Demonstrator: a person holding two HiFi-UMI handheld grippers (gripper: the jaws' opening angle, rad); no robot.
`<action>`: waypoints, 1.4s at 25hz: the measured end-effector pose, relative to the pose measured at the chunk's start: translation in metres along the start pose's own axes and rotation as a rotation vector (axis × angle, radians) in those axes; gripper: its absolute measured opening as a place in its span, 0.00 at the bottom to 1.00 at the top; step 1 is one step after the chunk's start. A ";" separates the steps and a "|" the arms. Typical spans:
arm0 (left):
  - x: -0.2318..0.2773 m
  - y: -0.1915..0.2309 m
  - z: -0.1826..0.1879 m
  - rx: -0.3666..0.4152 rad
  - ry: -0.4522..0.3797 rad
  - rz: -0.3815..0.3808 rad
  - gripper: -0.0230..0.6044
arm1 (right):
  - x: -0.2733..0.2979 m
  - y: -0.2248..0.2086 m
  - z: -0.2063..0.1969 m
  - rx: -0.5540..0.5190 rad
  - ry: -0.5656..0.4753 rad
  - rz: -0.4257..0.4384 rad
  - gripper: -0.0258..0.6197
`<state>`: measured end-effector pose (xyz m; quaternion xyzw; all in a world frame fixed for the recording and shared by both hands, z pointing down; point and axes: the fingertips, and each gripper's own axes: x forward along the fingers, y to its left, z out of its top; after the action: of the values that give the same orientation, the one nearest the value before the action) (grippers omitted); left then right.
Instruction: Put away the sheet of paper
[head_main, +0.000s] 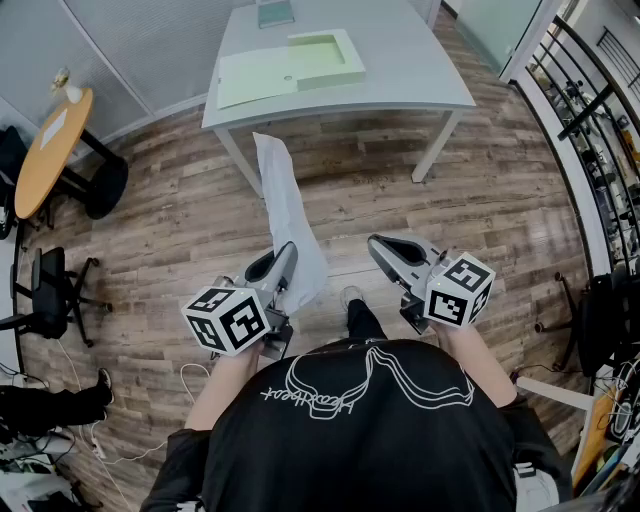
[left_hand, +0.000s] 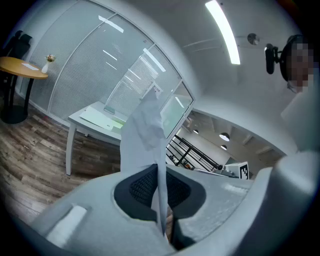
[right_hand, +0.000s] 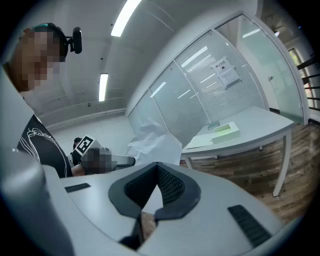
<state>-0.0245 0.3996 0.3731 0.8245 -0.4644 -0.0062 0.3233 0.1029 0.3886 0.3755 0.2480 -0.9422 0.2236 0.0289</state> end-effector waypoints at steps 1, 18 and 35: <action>0.000 0.000 0.001 0.000 -0.001 0.000 0.06 | 0.000 -0.001 0.001 -0.002 -0.001 0.001 0.05; 0.058 0.000 0.032 -0.044 -0.001 -0.013 0.06 | 0.009 -0.063 0.042 0.016 -0.031 -0.013 0.05; 0.145 0.001 0.100 -0.035 -0.073 0.000 0.06 | 0.040 -0.144 0.108 0.022 -0.053 0.130 0.05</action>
<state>0.0261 0.2348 0.3370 0.8179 -0.4758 -0.0445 0.3204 0.1429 0.2113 0.3438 0.1922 -0.9542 0.2288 -0.0131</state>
